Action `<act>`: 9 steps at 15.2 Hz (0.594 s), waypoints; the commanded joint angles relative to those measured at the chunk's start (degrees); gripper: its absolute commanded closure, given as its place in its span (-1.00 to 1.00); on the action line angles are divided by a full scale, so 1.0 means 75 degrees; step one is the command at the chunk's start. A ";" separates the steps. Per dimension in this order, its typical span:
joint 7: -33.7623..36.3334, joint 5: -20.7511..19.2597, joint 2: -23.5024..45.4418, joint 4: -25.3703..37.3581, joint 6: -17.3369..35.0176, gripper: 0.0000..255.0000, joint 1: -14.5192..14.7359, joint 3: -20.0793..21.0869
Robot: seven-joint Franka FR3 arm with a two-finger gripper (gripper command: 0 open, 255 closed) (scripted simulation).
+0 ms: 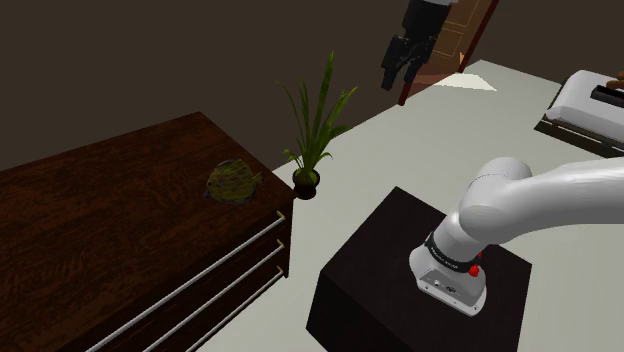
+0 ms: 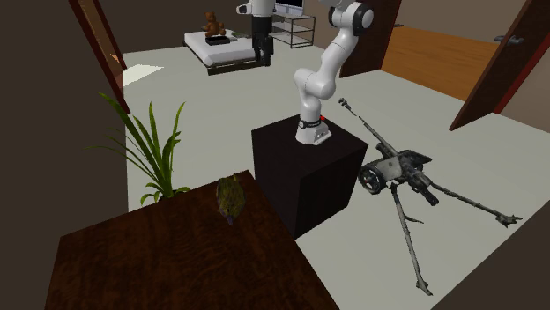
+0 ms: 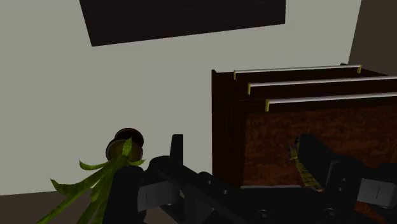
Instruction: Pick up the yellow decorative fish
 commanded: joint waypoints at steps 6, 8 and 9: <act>0.0485 0.0130 0.0717 -0.0200 0.0990 -1.00 0.0183 0.0717; 0.0686 0.0145 0.1066 -0.0213 0.1376 -1.00 0.0241 0.1002; 0.0790 0.0142 0.1253 -0.0206 0.1564 -1.00 0.0267 0.1144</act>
